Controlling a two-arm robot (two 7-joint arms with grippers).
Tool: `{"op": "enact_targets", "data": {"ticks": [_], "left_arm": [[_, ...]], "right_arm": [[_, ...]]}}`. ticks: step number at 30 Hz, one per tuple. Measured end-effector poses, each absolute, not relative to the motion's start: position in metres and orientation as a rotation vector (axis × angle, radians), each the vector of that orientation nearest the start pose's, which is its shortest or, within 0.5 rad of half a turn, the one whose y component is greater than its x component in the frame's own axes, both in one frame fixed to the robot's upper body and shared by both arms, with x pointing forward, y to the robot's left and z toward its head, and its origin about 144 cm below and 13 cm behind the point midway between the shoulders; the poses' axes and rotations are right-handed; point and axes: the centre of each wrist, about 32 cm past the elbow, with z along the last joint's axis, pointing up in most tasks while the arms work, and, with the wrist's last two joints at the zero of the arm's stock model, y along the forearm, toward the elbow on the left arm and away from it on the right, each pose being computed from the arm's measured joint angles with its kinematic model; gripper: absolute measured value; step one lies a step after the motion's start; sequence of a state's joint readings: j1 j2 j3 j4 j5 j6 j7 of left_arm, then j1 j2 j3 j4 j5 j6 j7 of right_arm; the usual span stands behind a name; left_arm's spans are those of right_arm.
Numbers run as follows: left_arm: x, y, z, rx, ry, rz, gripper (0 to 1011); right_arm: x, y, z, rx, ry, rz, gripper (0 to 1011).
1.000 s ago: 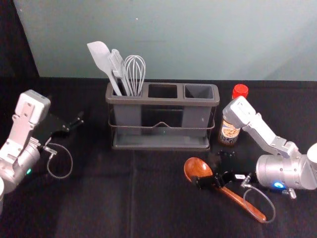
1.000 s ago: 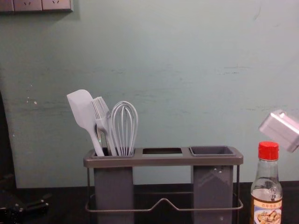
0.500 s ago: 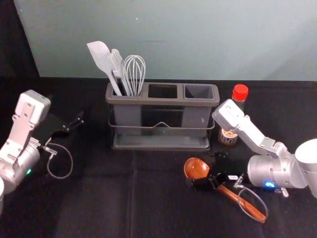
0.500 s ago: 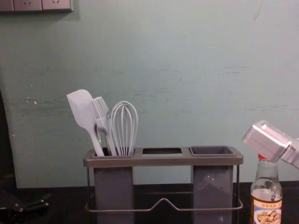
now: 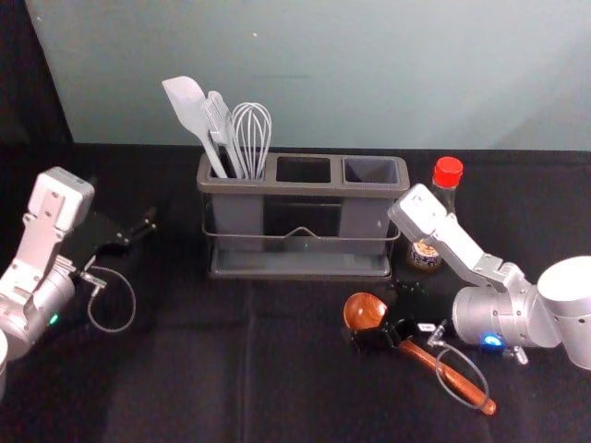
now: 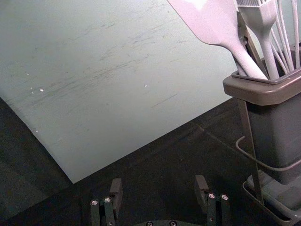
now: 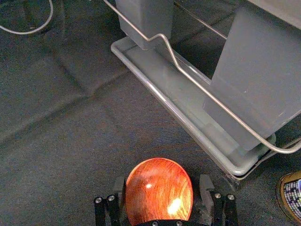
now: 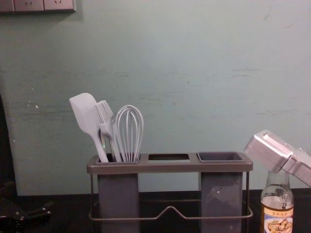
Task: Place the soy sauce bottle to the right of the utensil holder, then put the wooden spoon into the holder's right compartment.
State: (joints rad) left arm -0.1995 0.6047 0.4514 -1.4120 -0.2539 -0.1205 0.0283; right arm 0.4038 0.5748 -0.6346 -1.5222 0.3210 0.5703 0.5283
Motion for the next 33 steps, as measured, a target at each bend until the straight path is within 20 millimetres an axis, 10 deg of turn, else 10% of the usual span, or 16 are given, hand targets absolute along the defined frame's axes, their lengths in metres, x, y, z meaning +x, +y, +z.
{"op": "enact_targets", "data": {"ticks": [24, 33], "left_arm": [[0.4886, 0.3097, 1.1397, 0.305, -0.285, 1.248, 1005], [0.4886, 0.3097, 1.1398, 0.304, -0.285, 1.248, 1005]], "right_arm": [[0.5201, -0.237, 1.1965, -0.671, 0.179, -0.635, 1000], [0.52, -0.2371, 1.1967, -0.671, 0.179, -0.635, 838]]}}
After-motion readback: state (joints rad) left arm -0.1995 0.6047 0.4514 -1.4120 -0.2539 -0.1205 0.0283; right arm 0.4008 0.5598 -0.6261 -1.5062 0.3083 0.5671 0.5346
